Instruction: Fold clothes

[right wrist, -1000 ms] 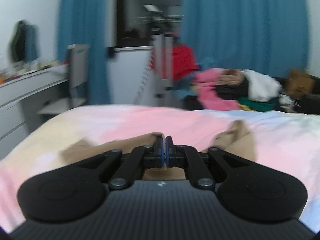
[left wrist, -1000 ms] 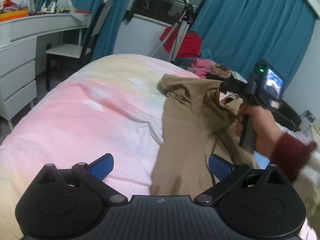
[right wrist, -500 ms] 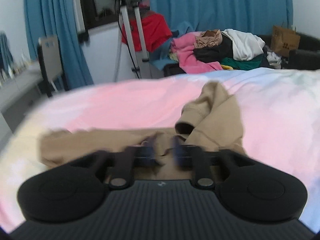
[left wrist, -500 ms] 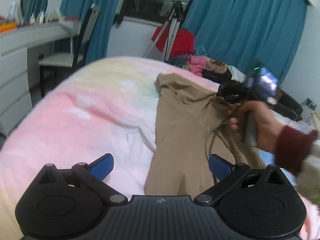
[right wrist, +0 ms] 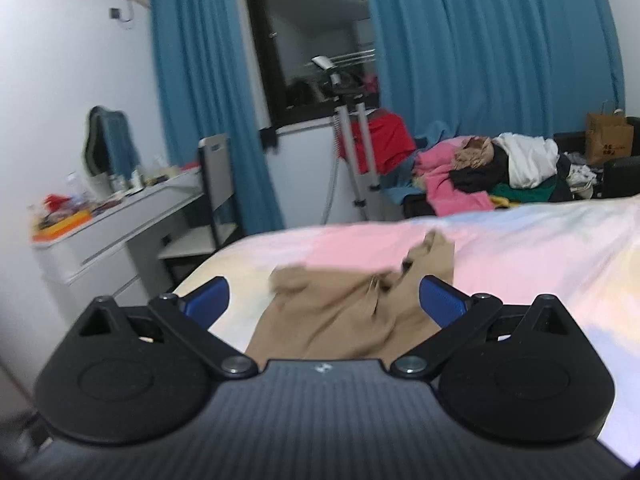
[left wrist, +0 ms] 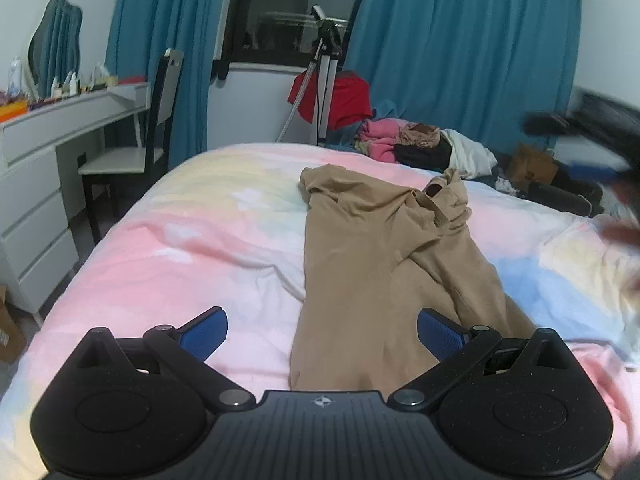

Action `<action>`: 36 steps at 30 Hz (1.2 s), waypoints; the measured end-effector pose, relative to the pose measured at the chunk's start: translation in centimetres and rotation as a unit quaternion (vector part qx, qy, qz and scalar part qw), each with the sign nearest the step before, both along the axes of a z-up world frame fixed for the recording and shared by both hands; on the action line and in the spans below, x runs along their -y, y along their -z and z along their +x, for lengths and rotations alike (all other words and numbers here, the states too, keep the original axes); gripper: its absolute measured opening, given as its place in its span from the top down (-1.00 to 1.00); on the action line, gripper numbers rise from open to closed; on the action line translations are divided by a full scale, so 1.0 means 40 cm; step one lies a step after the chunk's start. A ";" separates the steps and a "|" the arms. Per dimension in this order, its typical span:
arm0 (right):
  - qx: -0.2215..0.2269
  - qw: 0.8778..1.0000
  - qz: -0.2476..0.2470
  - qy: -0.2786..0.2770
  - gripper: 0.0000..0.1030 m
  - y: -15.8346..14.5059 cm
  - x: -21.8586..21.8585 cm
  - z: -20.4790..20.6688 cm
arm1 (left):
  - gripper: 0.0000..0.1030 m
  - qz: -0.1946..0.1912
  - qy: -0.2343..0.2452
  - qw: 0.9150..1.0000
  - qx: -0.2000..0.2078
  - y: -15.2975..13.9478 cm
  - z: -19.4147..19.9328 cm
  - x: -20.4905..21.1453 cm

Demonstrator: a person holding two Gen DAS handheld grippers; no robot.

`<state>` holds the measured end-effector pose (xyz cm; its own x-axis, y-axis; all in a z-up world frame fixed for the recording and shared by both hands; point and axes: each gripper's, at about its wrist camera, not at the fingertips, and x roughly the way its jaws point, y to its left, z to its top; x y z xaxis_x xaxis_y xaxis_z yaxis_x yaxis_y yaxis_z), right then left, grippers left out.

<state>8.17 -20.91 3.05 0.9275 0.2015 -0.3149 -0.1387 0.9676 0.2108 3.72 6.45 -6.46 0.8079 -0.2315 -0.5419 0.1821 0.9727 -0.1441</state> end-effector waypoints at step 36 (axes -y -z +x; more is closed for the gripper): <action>-0.131 0.975 0.156 0.086 -1.00 0.250 0.134 -0.255 | 0.90 0.151 0.134 0.962 -0.181 0.044 -0.166 0.082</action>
